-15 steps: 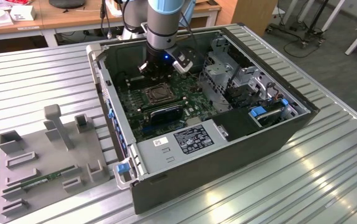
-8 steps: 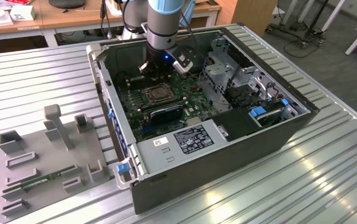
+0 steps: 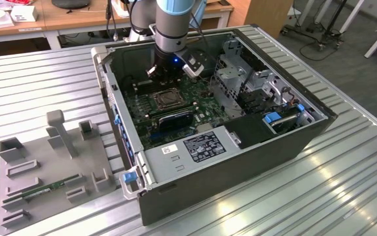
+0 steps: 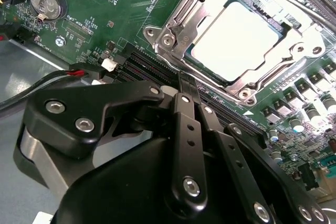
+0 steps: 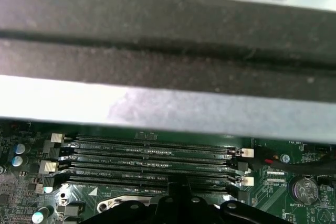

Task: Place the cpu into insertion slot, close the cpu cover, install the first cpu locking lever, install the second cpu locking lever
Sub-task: 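Install the first cpu locking lever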

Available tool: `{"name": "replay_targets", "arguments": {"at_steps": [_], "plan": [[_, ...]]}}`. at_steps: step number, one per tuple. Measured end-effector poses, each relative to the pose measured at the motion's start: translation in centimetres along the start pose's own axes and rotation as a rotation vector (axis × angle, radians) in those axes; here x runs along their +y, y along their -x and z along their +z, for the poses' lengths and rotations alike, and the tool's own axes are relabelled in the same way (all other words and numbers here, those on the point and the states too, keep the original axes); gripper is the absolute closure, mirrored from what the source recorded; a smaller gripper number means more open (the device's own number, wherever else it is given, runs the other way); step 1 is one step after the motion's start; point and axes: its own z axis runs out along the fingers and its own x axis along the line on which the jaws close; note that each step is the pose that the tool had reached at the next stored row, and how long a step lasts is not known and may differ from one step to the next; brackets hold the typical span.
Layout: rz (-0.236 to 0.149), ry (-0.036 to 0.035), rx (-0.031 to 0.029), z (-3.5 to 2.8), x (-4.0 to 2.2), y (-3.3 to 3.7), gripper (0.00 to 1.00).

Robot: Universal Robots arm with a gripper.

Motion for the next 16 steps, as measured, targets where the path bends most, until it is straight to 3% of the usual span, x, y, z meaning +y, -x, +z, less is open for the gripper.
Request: {"name": "replay_targets", "arguments": {"at_steps": [16], "plan": [[0.0,0.0,0.0,0.17,-0.03,-0.01,0.89]]}}
